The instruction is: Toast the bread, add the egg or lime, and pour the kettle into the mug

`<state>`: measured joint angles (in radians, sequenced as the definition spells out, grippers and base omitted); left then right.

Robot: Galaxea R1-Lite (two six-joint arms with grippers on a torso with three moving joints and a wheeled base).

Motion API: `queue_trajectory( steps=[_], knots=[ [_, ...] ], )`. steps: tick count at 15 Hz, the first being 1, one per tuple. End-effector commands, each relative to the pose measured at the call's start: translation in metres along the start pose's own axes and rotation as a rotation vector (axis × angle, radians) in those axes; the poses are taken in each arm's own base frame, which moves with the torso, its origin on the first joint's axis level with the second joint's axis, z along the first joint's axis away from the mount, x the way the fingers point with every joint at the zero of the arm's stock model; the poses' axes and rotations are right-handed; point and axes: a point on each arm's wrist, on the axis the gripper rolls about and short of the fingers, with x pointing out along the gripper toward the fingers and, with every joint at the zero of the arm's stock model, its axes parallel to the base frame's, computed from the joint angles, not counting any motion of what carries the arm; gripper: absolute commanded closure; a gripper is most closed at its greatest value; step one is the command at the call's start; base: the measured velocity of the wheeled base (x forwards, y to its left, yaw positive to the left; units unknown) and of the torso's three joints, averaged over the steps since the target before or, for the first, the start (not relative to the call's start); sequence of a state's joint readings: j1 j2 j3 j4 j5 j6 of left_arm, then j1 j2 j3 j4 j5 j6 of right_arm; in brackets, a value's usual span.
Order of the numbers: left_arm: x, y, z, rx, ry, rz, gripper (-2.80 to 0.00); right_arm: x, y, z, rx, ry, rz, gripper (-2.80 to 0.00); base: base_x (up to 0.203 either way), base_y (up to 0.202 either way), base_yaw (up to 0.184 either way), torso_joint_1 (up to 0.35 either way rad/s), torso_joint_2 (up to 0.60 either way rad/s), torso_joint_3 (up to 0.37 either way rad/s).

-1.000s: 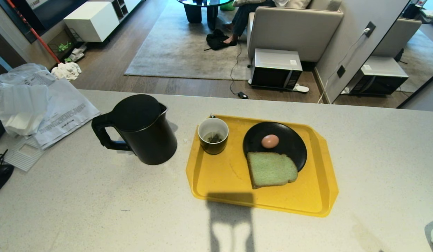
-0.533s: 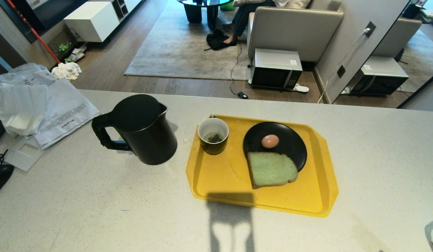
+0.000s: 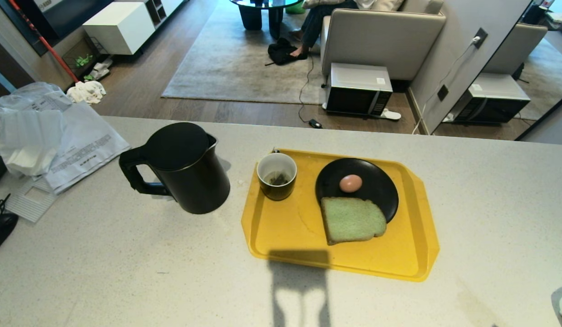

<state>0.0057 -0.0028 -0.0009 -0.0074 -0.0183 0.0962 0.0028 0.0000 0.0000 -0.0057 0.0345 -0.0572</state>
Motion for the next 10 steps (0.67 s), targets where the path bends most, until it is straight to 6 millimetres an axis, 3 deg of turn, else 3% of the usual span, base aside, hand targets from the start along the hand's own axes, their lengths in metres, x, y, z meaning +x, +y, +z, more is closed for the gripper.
queue_trajectory(
  steps=[1,10],
  knots=[
    [0.0002,0.0000,-0.0002,0.000,0.002,0.000,0.00,0.0001,0.0000,-0.0004,-0.001,0.001,0.001,0.00,0.000,0.000,0.000,0.000,0.00,0.000],
    [0.0002,0.0000,-0.0002,0.000,0.002,0.000,0.00,0.0002,0.0000,-0.0004,-0.001,0.002,0.001,0.00,0.000,0.000,0.000,0.000,0.00,0.000]
  ],
)
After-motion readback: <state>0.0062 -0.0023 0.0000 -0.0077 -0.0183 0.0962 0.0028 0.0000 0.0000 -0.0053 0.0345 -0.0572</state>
